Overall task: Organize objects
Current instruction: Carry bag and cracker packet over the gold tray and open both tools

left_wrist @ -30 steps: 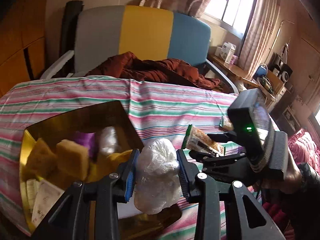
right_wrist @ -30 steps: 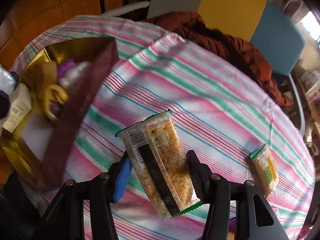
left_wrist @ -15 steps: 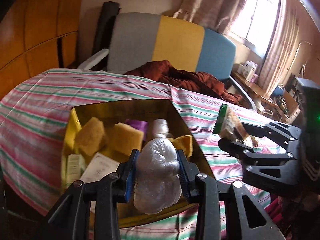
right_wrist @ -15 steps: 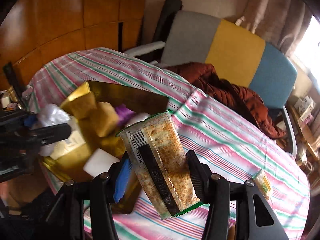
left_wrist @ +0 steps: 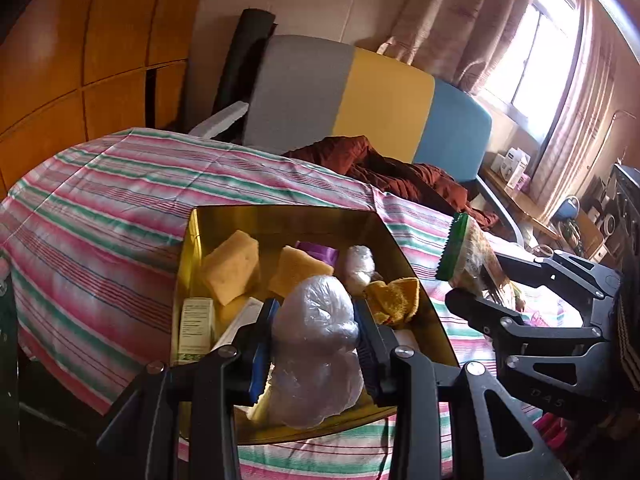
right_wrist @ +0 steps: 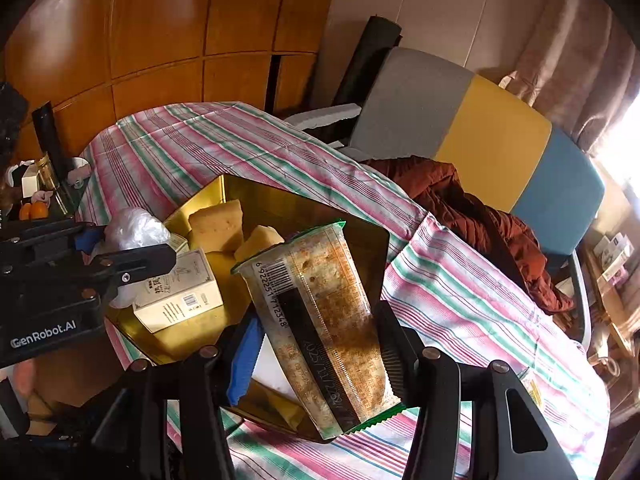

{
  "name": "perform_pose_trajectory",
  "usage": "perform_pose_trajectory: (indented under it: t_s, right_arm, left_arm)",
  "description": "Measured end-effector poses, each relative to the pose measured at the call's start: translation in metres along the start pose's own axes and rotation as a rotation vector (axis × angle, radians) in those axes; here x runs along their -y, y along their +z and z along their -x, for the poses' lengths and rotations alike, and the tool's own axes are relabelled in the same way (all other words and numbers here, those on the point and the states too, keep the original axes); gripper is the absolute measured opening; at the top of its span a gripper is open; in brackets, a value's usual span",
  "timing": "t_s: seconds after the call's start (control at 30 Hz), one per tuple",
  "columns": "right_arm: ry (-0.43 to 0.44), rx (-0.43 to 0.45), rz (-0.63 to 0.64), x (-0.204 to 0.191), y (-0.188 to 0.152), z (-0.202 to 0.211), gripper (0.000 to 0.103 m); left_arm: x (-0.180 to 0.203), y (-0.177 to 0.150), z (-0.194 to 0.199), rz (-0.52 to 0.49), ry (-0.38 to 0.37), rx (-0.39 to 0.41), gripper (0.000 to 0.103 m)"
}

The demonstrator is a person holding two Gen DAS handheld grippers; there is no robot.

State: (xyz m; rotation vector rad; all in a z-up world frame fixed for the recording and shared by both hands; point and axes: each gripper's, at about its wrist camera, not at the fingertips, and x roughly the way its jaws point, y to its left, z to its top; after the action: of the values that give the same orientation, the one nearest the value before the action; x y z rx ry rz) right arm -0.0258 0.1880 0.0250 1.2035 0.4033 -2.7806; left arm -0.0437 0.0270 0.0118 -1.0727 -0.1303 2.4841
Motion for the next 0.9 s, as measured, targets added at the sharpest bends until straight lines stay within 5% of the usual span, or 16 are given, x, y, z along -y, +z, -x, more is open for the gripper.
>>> perform_pose_trajectory:
  t_s: [0.9]
  right_arm:
    - [0.022, -0.014, 0.037, -0.03, 0.015, -0.02, 0.055]
  left_arm:
    - [-0.031, 0.054, -0.042, -0.03, 0.064, 0.025, 0.038]
